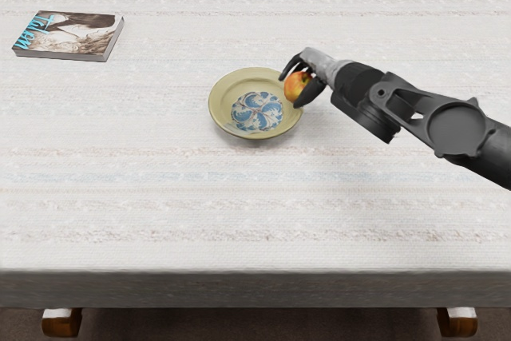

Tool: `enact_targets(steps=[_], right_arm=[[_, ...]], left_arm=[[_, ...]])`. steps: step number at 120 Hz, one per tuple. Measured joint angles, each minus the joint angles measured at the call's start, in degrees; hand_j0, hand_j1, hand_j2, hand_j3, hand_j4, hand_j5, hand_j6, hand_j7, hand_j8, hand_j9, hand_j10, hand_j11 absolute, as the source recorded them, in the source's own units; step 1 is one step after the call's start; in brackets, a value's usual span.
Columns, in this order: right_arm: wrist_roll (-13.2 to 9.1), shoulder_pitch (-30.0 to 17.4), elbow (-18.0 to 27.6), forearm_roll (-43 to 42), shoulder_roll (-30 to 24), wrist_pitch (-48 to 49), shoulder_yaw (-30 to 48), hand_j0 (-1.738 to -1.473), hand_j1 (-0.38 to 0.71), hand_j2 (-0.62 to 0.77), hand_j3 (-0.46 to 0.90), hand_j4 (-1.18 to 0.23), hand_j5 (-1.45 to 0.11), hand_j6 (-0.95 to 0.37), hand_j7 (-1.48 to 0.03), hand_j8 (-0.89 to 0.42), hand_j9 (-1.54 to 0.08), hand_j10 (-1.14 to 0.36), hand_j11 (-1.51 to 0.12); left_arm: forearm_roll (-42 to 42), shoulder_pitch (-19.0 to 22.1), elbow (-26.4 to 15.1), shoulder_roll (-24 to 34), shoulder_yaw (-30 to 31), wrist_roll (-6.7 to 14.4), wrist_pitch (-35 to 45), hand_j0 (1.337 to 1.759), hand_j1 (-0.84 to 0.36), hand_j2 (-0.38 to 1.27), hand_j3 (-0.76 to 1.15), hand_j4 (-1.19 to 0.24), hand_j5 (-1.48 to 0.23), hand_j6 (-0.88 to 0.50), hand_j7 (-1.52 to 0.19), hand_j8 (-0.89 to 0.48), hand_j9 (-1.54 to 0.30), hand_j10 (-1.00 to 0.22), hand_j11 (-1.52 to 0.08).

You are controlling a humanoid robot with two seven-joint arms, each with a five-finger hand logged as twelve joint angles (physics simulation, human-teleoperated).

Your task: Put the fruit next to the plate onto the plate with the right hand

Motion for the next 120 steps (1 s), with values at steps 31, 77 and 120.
enact_targets(steps=[31, 77, 120], right_arm=[[0.01, -0.09, -0.24, 0.05, 3.86, -3.97, 0.28, -1.654, 0.25, 0.04, 0.0, -0.6, -0.79, -0.45, -0.78, -0.4, -0.78, -0.6, -0.78], [0.1, -1.76, -2.41, -0.14, 9.47, -8.72, -0.08, -1.654, 0.25, 0.04, 0.0, -0.6, -0.78, -0.45, -0.78, -0.4, -0.78, -0.6, -0.78], [0.21, -2.35, -3.09, 0.03, 9.81, -9.11, 0.94, -1.657, -0.07, 0.0, 0.0, -0.26, -0.34, -0.22, -0.34, -0.2, -0.34, -0.26, -0.34]], left_arm=[[0.0, 0.0, 0.0, 0.0, 0.0, 0.0, 0.0, 1.658, 0.33, 0.0, 0.0, -0.01, -0.02, -0.01, -0.02, -0.01, -0.02, -0.01, -0.02], [0.0, 0.0, 0.0, 0.0, 0.0, 0.0, 0.0, 1.658, 0.33, 0.0, 0.0, -0.01, -0.02, -0.01, -0.02, -0.01, -0.02, -0.01, -0.02], [0.0, 0.0, 0.0, 0.0, 0.01, 0.0, 0.0, 1.658, 0.33, 0.0, 0.0, -0.01, -0.02, -0.01, -0.02, -0.01, -0.02, -0.01, -0.02]])
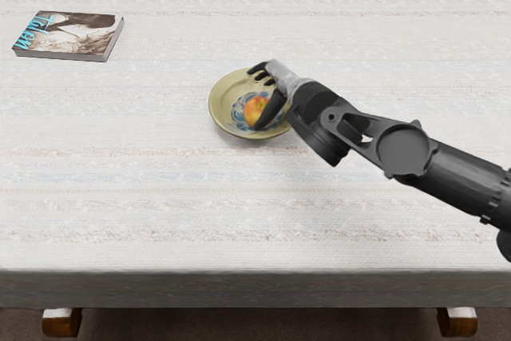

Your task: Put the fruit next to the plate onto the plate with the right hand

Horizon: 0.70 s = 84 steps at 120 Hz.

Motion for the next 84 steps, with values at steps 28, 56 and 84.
enact_targets(steps=[28, 56, 84], right_arm=[[-0.02, 0.9, 3.03, 3.5, -5.53, 9.58, 8.27, -1.658, -0.26, 0.0, 0.0, -0.08, -0.11, -0.07, -0.11, -0.07, -0.11, -0.08, -0.11], [0.19, -3.04, 4.13, 14.75, -19.87, 41.21, 18.72, -1.658, -0.32, 0.0, 0.0, -0.03, -0.03, -0.02, -0.03, -0.02, -0.03, -0.03, -0.03], [0.26, -13.65, 3.72, 16.58, -27.74, 50.04, 35.34, -1.658, -0.34, 0.0, 0.0, -0.01, -0.01, -0.01, -0.01, -0.01, -0.01, -0.01, -0.01]], left_arm=[[0.0, 0.0, 0.0, 0.0, -0.01, 0.0, 0.0, 1.658, 0.33, 0.0, 0.0, -0.01, -0.02, -0.01, -0.02, -0.01, -0.02, -0.01, -0.02], [0.0, 0.21, -0.12, 0.0, 0.07, 0.07, -0.04, 1.658, 0.33, 0.0, 0.0, -0.01, -0.02, -0.01, -0.02, -0.01, -0.02, -0.01, -0.02], [0.12, 0.44, -0.13, 0.0, 0.25, 0.35, -0.08, 1.658, 0.33, 0.0, 0.0, -0.01, -0.02, -0.01, -0.02, -0.01, -0.02, -0.01, -0.02]])
